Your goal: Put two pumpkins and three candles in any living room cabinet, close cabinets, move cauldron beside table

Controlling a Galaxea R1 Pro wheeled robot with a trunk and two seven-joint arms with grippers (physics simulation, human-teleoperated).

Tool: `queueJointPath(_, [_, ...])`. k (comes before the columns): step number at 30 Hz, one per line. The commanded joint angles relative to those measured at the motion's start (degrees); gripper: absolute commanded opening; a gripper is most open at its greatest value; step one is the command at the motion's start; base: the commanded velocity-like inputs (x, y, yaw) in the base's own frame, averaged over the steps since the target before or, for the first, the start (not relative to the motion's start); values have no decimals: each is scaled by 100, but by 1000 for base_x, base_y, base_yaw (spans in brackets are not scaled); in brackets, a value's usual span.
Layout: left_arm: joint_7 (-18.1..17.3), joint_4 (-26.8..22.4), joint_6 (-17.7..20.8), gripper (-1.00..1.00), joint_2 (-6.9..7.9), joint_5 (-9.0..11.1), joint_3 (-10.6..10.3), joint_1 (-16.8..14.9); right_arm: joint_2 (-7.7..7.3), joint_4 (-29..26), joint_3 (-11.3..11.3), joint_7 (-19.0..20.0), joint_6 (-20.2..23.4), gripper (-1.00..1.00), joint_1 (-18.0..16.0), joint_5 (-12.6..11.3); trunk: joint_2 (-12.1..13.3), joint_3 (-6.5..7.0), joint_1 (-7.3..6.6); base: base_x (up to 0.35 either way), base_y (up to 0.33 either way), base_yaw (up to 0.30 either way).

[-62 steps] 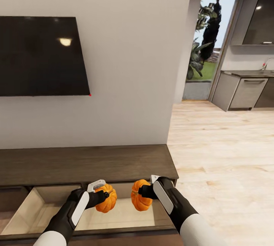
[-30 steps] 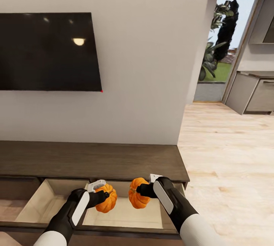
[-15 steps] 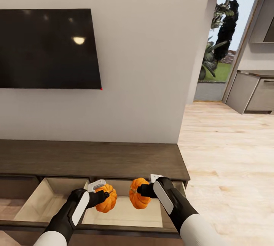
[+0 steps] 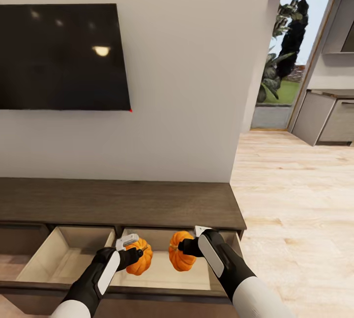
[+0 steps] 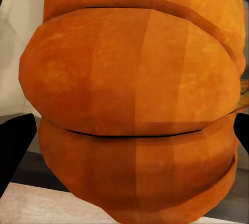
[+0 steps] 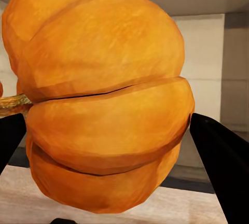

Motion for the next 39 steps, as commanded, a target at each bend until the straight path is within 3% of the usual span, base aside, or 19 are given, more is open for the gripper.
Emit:
queueJointPath(1, [106,5,-62,-100,-35,-7,-49,-1,0,0,-4,6,-4,-100,-1,-11,-42,-18,22,0,0,0])
queueJointPath(5, [489,19,-363,-100,-120,3,-402,-1,0,0,-8,-5,-6,-100,-7,-9,-202,-90,110,0,0,0])
queueJointPath(9, [618,21,-432,-100,-145,11,-535,-1,0,-7,-10,-222,11,-100,-24,-8,-363,-162,198,0,0,0])
queueJointPath(14, [649,21,-442,-100,-379,-9,-563,-1,0,-1,-48,-677,3,-100,-30,-15,-563,-251,308,0,0,0])
queueJointPath(23, [827,21,-442,-100,-532,-13,-573,-1,0,143,-59,-739,-29,-100,-44,-10,-924,-413,506,0,0,0])
queueJointPath(28, [832,21,-441,-100,-550,-10,-574,-1,0,152,-16,-733,-24,-100,-37,8,-1125,-503,615,0,0,0])
queueJointPath(39, [830,21,-432,-100,-552,-9,-574,-1,0,149,-51,-712,-42,-100,-36,7,-1125,-503,615,77,0,0])
